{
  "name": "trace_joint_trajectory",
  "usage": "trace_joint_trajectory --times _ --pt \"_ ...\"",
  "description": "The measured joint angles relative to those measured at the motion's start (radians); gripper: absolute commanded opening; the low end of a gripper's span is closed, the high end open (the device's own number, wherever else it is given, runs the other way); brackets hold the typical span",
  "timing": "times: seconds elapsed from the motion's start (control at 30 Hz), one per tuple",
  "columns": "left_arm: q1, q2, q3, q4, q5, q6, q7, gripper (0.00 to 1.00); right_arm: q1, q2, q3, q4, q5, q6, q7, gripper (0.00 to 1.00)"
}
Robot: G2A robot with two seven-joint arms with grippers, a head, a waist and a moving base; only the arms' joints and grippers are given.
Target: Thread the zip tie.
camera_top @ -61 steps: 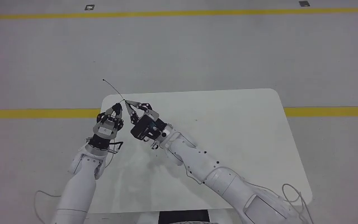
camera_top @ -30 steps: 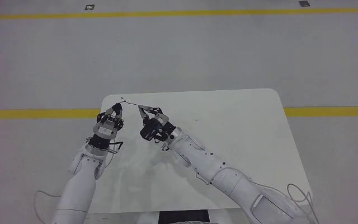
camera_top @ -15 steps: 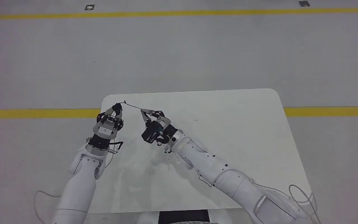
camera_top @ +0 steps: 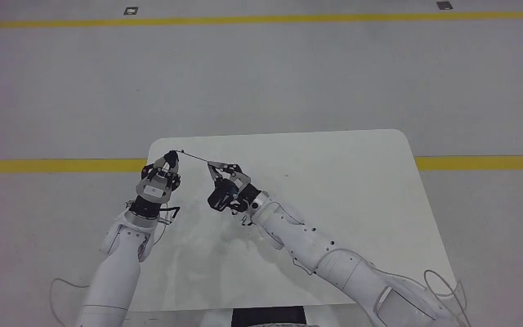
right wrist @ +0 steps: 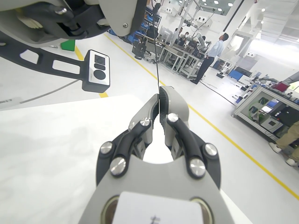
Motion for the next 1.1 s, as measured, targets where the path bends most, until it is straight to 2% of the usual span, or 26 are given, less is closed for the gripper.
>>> trace_joint_trajectory --times 0.03,0.07,0.1,0.13,0.37,0.5,0.83,0.9,0.97,1.1 --pt "0.000 0.000 0.000 0.000 0.000 0.000 0.000 0.00 0.000 0.002 -0.001 -0.002 0.000 0.004 0.002 0.00" --pt "0.000 0.000 0.000 0.000 0.000 0.000 0.000 0.00 -0.001 0.004 0.000 -0.004 0.000 0.010 0.005 0.20" --pt "0.000 0.000 0.000 0.000 0.000 0.000 0.000 0.00 -0.006 0.008 0.005 -0.009 0.000 0.019 0.010 0.49" --pt "0.000 0.000 0.000 0.000 0.000 0.000 0.000 0.00 -0.010 0.011 0.011 -0.013 0.000 0.025 0.014 1.00" --pt "0.000 0.000 0.000 0.000 0.000 0.000 0.000 0.00 -0.037 0.044 0.063 -0.059 0.000 0.058 0.033 1.00" --pt "0.000 0.000 0.000 0.000 0.000 0.000 0.000 0.00 -0.069 0.064 0.117 -0.129 0.002 0.057 0.009 1.00" --pt "-0.001 0.000 0.001 -0.001 -0.001 0.000 0.003 0.00 -0.077 0.066 0.127 -0.144 0.003 0.052 0.002 1.00" --pt "-0.004 -0.001 0.006 -0.012 -0.011 0.006 0.015 0.00 -0.092 0.067 0.147 -0.152 0.020 0.054 0.000 1.00" --pt "-0.008 -0.001 0.008 -0.022 -0.011 0.013 -0.004 0.00 -0.108 0.071 0.175 -0.158 0.046 0.053 -0.017 1.00" --pt "-0.027 0.003 0.013 -0.033 0.018 0.033 -0.089 0.00 -0.142 0.078 0.234 -0.175 0.087 0.045 -0.047 1.00"
